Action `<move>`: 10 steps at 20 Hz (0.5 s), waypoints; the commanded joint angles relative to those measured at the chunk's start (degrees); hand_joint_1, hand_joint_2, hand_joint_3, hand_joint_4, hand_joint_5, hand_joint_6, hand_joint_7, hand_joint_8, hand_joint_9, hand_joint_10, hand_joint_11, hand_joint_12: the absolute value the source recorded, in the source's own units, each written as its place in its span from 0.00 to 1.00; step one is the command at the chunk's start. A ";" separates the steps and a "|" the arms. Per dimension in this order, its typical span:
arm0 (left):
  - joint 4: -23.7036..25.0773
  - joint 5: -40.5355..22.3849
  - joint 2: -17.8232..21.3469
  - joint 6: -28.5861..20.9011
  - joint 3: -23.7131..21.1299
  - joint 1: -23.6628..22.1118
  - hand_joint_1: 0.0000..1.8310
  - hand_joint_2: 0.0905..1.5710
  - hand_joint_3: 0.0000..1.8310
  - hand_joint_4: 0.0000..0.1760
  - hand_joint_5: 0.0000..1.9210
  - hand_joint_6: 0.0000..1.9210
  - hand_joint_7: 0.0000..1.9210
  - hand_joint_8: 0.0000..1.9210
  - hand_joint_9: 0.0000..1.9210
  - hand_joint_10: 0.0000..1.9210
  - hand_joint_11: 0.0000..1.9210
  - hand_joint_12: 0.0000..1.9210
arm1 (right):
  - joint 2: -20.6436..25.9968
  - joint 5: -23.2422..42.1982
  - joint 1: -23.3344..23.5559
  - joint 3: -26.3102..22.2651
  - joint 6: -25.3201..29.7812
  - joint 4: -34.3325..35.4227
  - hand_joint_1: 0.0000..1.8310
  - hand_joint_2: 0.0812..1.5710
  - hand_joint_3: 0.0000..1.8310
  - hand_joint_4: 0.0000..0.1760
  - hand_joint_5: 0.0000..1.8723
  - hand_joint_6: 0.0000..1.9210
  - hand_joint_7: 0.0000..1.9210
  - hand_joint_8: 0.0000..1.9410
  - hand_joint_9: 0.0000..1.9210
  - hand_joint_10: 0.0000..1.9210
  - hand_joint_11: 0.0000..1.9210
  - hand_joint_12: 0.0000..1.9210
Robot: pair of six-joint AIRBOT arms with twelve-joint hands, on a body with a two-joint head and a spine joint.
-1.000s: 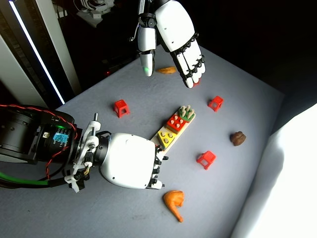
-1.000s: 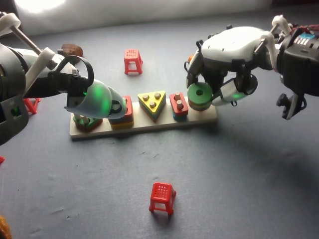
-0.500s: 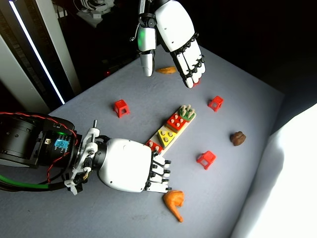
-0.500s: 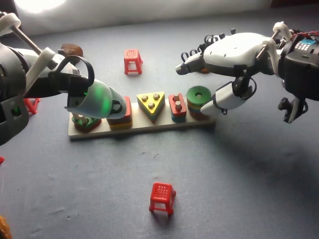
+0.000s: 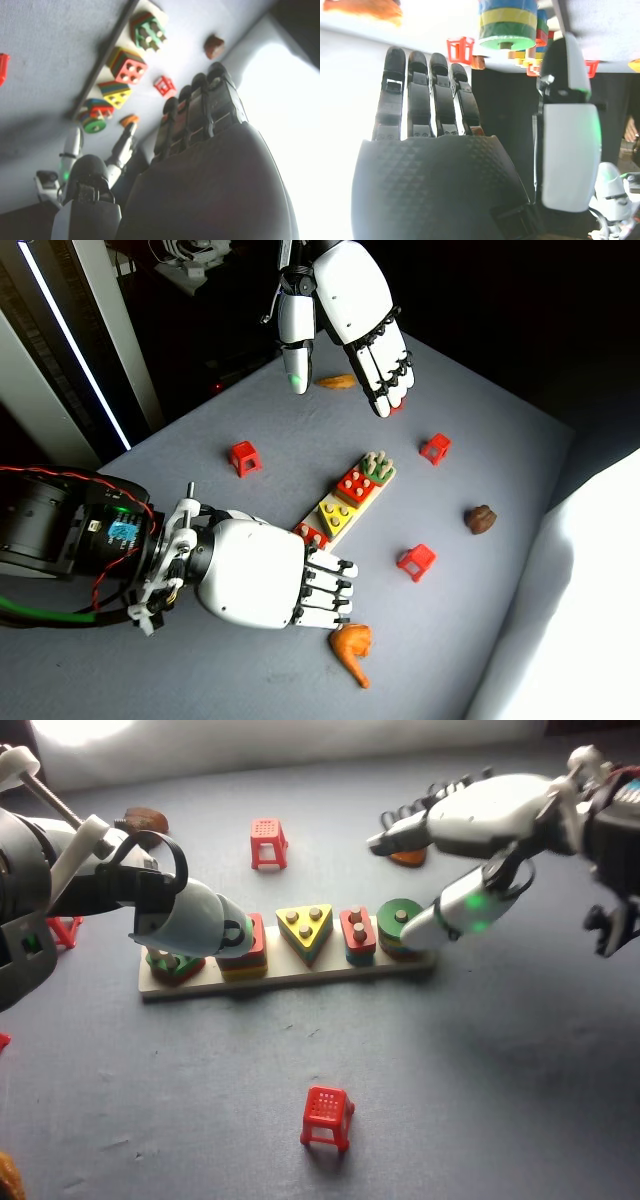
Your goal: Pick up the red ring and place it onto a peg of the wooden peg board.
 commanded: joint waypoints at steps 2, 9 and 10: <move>4.65 -0.25 0.18 -0.18 -0.14 -0.30 0.00 0.75 0.00 0.00 0.00 0.00 0.00 0.00 0.00 0.00 0.00 0.00 | 4.50 3.78 1.69 -3.50 -0.22 0.38 0.18 0.67 0.00 0.00 0.36 0.05 0.35 0.29 0.34 0.37 0.21 0.74; 4.66 -0.25 0.17 -0.18 -0.26 -0.34 0.00 0.76 0.00 0.00 0.00 0.00 0.00 0.00 0.00 0.00 0.00 0.00 | 21.12 1.29 2.82 -18.56 -2.32 0.34 0.13 0.89 0.02 0.00 0.68 1.00 0.75 1.00 0.84 1.00 0.92 1.00; 4.65 -0.25 0.17 -0.18 -0.32 -0.32 0.00 0.76 0.00 0.00 0.00 0.00 0.00 0.00 0.00 0.00 0.00 0.00 | 23.20 0.99 3.00 -20.47 -2.53 0.34 0.17 0.94 0.01 0.00 0.71 1.00 0.77 1.00 0.85 1.00 0.93 1.00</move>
